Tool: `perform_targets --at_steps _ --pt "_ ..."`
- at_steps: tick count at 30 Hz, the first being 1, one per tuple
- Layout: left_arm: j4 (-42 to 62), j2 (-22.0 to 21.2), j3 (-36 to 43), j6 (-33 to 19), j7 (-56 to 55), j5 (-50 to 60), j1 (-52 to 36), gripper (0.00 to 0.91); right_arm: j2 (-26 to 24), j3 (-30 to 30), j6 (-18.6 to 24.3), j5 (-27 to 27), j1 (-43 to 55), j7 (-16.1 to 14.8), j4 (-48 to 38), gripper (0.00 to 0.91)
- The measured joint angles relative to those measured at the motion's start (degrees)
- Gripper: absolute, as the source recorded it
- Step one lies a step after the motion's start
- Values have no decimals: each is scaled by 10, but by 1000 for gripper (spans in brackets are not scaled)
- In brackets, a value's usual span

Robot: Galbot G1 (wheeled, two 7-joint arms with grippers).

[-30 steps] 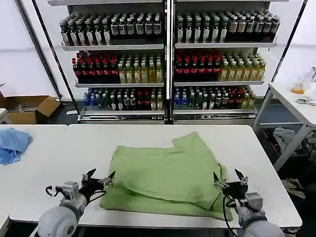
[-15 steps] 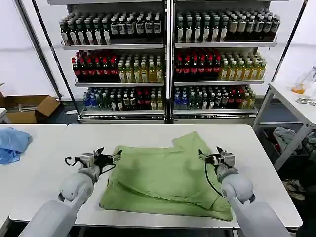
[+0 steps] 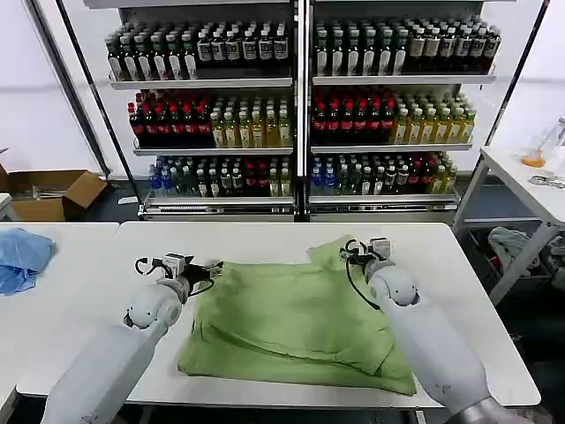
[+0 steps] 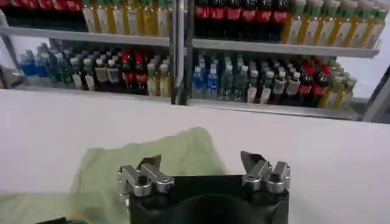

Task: Fold and organize the clothes.

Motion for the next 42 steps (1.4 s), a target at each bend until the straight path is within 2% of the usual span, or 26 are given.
perform_targets --at_steps 1,2,3,4,5,6,8,17,28,35,42 --pt "2 1 2 1 1 0 -2 907 5 -2 0 -2 8 -2 -13 705" --pt "4 2 4 2 3 -1 -3 595 9 -4 -1 -3 15 -3 -26 232" --pt "5 3 5 3 4 -2 -5 413 14 -6 -1 -4 22 -5 -39 71" --pt "6 5 6 4 5 -3 -5 272 18 -7 -1 -4 26 -6 -50 0" --pt "6 6 7 4 6 -4 -5 121 22 -9 -1 -4 31 -8 -61 0" --pt "6 7 8 5 9 -6 -5 60 26 -10 -1 -4 35 -9 -71 0" --pt "7 9 10 6 13 -8 -5 40 32 -11 0 -5 43 -12 -88 0" --pt "15 9 12 9 36 -25 -1 40 50 -15 0 -5 64 -20 -137 0" --pt "22 4 11 8 45 -38 -4 30 49 -22 0 -5 66 -28 -151 0" --pt "9 9 -6 -7 43 -58 5 30 35 -23 10 0 50 -22 -121 0" --pt "-22 23 -29 -22 39 -75 19 30 12 -16 19 17 24 -13 -51 0"
